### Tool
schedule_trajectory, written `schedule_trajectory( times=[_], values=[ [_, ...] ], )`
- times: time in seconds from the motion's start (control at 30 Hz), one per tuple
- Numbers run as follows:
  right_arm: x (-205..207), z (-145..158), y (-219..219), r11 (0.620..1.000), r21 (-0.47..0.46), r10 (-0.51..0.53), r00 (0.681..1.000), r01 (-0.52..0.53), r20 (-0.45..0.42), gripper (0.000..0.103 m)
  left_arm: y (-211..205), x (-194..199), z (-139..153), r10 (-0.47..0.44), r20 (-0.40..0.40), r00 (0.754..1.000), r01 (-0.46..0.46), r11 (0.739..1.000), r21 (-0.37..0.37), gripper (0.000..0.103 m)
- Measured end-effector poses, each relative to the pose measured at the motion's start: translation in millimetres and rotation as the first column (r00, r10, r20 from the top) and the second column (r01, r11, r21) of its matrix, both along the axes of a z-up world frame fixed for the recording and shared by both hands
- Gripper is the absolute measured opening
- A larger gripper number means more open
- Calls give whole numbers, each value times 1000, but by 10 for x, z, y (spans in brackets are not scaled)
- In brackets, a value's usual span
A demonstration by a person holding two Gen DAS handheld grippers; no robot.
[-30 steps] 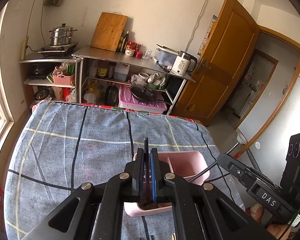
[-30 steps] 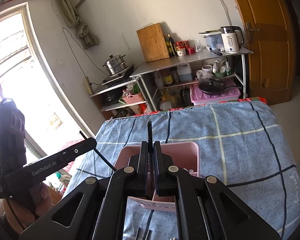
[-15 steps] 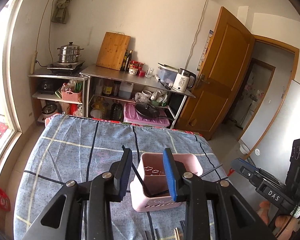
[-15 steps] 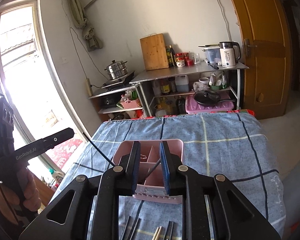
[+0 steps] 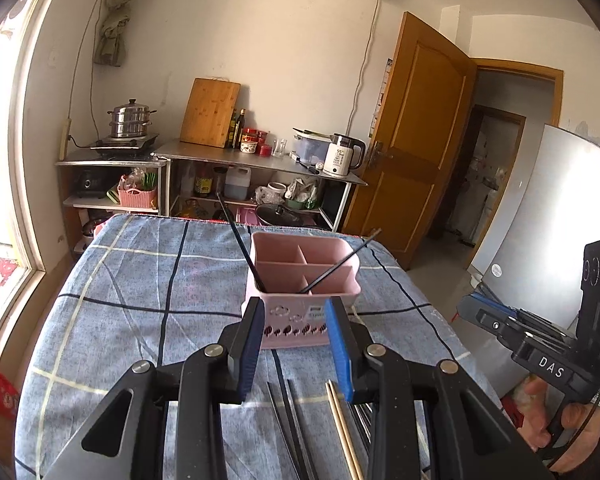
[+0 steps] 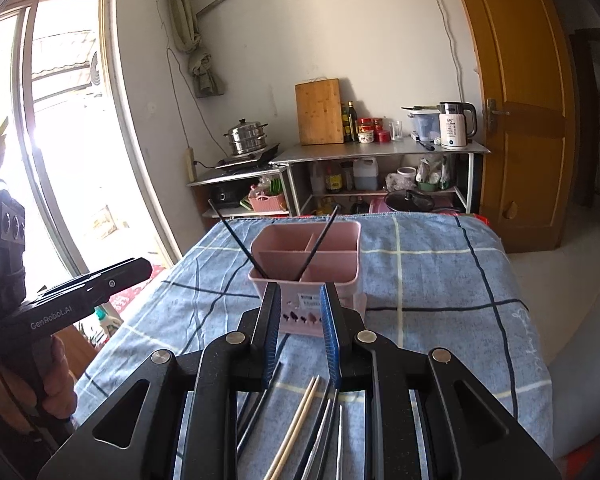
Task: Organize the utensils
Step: 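Move both open tools back down to the remaining chopsticks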
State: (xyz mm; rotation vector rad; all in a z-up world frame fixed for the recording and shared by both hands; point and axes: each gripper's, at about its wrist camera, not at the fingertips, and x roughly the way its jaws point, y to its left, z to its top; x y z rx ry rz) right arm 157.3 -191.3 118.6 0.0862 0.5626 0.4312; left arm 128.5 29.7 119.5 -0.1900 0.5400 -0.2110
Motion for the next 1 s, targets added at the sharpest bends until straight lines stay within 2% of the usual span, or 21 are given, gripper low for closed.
schedule_trajectory(
  times=[0.27,0.53,0.73,1.0],
  values=[
    [-393,-270,-132,1000,-29,-11,1000,10,-27,21,-146,-450,-319,-11,-22,1000,12,999,49,32],
    [-613,-509,-220,999,-42,-20,998,17,-65,21,-170,-672,-581,-16,-61,998,19,999,49,32],
    [-655,-608,-252,998,-60,-27,997,22,-77,21,-175,-739,-737,-18,-87,996,22,999,50,32],
    [-587,-735,-241,997,-76,-29,993,21,-110,21,-158,-646,-884,-16,-127,992,22,999,48,32]
  ],
)
